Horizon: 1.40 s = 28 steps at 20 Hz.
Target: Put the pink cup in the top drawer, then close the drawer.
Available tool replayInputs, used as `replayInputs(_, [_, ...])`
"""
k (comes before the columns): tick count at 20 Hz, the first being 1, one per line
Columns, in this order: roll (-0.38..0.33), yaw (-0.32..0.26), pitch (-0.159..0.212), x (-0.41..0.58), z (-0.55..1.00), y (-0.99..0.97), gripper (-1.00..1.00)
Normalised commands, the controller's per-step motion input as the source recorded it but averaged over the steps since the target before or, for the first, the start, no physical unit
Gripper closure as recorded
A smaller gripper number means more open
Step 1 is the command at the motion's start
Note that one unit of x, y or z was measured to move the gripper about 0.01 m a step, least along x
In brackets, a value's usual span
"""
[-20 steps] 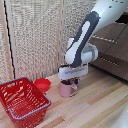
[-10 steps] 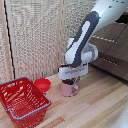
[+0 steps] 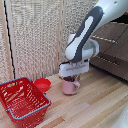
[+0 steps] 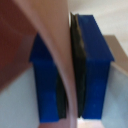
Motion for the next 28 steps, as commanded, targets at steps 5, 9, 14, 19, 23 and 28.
replayInputs(5, [0.047, 0.083, 0.05, 0.407, 0.65, -0.09, 1.0])
replayInputs(9, [0.033, 0.108, 0.011, 0.604, 0.53, -0.01, 1.0])
replayInputs(14, [0.003, 0.091, 0.047, 0.657, 0.68, 0.0, 1.0])
replayInputs(19, [-0.019, 0.006, 0.058, 0.604, 0.95, -0.03, 1.0])
replayInputs(23, [-0.029, 0.003, 0.063, 0.569, 1.0, -0.08, 1.0])
replayInputs(28, [-0.031, -0.025, 0.08, 0.567, 0.99, -0.22, 1.0])
